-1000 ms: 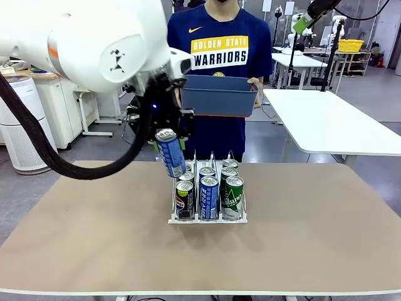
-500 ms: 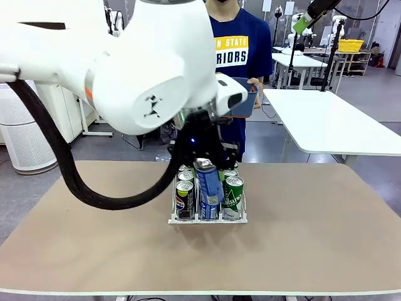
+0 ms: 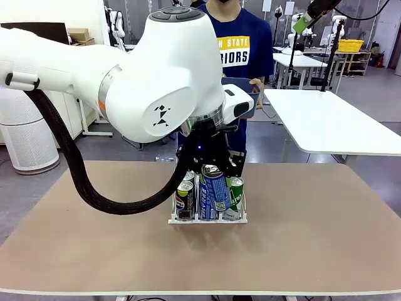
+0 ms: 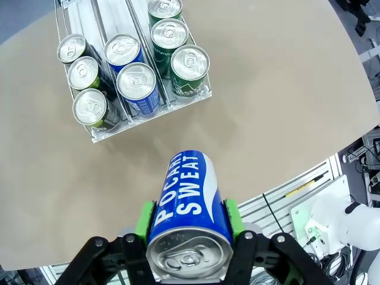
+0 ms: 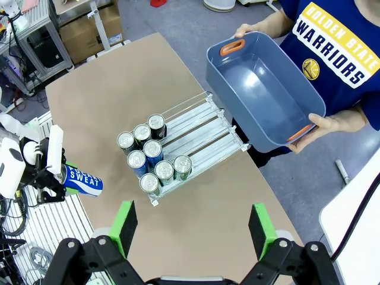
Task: Fill the beverage cans into the dispenser.
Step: Place the picked Ionic drink in the line of the Automatic Can Dispenser with the same cans.
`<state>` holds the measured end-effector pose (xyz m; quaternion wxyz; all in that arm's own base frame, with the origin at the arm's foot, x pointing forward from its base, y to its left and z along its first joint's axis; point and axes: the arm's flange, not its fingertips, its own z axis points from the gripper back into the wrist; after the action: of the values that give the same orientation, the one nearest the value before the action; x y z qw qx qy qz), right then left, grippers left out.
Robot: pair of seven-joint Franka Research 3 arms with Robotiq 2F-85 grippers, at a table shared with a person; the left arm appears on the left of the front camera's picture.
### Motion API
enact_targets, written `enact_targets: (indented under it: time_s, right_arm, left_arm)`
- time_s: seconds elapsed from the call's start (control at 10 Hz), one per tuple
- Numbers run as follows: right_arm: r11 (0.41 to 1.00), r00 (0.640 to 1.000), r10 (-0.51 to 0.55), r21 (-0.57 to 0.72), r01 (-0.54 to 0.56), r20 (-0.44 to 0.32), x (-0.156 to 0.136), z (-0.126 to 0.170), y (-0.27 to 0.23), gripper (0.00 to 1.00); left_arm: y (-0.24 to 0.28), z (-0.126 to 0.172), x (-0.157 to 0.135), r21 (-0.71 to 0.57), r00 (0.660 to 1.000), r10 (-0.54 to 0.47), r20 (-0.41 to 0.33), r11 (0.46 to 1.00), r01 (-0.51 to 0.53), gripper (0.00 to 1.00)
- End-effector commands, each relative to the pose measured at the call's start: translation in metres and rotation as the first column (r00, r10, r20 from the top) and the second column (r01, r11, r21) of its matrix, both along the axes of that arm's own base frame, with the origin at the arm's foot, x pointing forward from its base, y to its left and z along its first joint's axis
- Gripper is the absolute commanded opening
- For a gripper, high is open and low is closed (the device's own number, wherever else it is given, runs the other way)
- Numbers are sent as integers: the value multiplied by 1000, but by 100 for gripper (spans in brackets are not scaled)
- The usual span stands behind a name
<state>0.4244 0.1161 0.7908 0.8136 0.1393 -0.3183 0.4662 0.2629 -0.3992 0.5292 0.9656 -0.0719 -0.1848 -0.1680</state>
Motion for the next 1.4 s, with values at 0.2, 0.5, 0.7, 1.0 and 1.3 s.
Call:
enact_targets:
  time_s: [0.2,0.5,0.7,1.0,1.3]
  right_arm:
    - [1000,1000,-1,0,1,-1,-1,-1,-1,100]
    - [1000,1000,-1,0,1,-1,-1,-1,-1,100]
    - [1000,1000,-1,0,1,-1,-1,-1,-1,100]
    - [1000,1000,-1,0,1,-1,-1,-1,-1,100]
    - [1000,1000,-1,0,1,-1,-1,-1,-1,100]
  left_arm:
    - [-16,-12,2,23,998,-67,-8,997,67,57]
    - [-24,-32,3,68,996,-67,58,996,63,57]
    - [-18,-44,11,117,995,-44,91,993,33,57]
    - [-18,-63,22,128,996,-29,90,992,18,57]
    - [-13,-63,22,133,997,-41,58,991,33,57]
